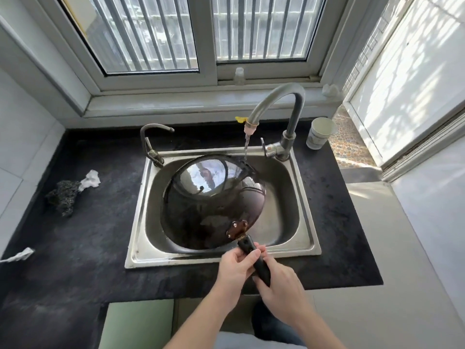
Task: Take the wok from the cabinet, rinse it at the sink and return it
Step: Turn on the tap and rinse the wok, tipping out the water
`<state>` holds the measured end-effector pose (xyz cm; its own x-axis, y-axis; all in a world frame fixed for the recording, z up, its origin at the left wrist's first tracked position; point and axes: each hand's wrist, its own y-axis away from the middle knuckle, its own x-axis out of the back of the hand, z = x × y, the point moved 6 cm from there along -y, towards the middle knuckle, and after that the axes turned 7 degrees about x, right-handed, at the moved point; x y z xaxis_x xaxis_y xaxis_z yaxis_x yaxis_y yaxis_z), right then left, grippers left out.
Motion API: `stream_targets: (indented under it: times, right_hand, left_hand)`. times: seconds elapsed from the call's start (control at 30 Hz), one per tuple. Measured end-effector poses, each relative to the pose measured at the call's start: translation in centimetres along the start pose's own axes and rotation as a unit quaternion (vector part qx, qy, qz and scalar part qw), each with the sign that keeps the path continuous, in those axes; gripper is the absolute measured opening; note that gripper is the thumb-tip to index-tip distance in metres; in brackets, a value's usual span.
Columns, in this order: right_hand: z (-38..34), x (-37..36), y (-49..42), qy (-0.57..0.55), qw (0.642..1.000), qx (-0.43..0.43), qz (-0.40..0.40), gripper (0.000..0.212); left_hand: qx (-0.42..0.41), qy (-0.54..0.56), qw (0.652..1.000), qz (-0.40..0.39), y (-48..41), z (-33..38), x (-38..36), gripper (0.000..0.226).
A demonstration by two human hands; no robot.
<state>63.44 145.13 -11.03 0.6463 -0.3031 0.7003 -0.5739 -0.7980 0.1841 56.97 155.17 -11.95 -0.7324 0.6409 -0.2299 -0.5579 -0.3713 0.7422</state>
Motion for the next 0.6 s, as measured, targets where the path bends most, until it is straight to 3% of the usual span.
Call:
stream_targets:
  times: [0.17,0.33,0.6]
  right_hand:
    - [0.0,-1.2,1.6,-0.071,0.996,-0.055,0.001,0.016]
    - [-1.3,-1.7,3.1,-0.158,0.985,-0.066,-0.001,0.011]
    - [-2.1,-2.7,4.4,-0.343,0.931,-0.117,-0.053,0.018]
  left_hand:
    - [0.035,0.093,0.992,-0.082,1.2,-0.8,0.3,0.026]
    - [0.095,0.212,0.952,-0.199,1.9,-0.8,0.6,0.041]
    - [0.074,0.071,0.982,-0.156,1.7,-0.3,1.2,0.028]
